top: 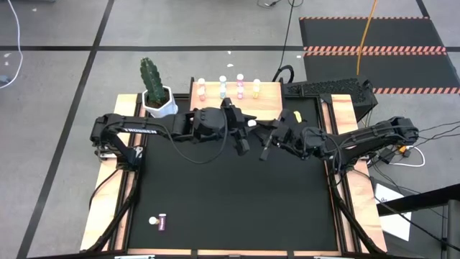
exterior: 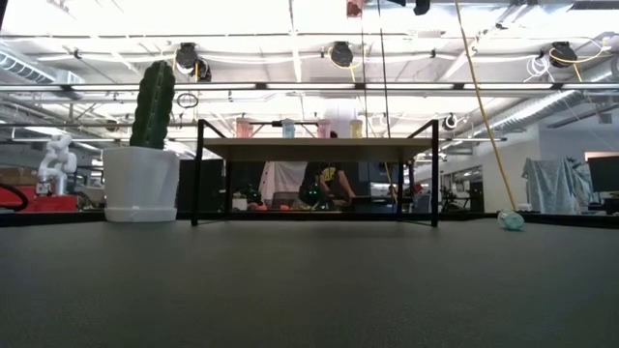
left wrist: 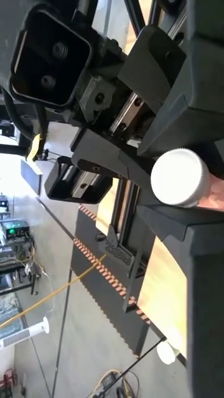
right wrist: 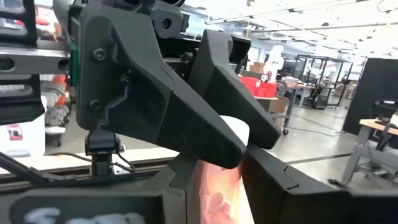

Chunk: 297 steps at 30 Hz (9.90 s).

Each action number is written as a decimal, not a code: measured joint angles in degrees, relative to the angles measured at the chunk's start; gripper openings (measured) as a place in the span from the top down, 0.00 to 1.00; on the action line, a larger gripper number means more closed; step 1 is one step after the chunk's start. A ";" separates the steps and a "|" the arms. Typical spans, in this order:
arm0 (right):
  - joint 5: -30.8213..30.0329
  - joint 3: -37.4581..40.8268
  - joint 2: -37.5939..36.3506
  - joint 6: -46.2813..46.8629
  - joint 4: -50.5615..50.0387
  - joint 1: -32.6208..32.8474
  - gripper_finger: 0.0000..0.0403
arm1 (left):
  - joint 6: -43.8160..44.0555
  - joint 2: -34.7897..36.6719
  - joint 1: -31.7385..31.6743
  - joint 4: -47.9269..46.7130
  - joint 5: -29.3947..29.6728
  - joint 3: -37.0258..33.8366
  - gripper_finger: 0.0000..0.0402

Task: Pick and place medicine bottles onto shelf by color
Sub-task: Put the orange pill bottle aligned with the other orange pill bottles on the shelf, then put the blue pill bottle aligned with the other blue pill bottles on the shelf

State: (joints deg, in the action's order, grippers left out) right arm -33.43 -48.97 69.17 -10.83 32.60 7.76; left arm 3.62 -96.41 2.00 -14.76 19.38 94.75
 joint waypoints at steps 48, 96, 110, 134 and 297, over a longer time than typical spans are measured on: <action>-1.42 -0.04 -2.19 7.28 -9.24 -0.93 0.30 | 2.95 23.48 -15.29 0.77 5.33 -27.03 0.71; -2.95 -0.02 -2.14 16.15 -11.71 -1.44 0.30 | 7.38 25.26 -26.80 39.00 -1.84 -61.15 0.67; -2.88 -0.02 -2.14 17.20 -11.89 -1.41 0.30 | 7.15 25.68 -26.80 38.86 -1.95 -61.28 0.41; -2.54 0.00 -2.12 20.58 -12.11 -1.72 0.30 | 21.56 42.50 -10.29 -31.94 -22.22 -31.63 0.14; 2.49 11.91 -2.72 6.88 6.89 4.20 0.78 | 2.90 2.86 -1.76 16.17 -17.66 -10.95 0.41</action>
State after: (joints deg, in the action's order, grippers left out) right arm -30.94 -37.06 66.45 -3.95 39.49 11.96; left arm 6.52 -93.55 0.24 1.41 1.72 83.80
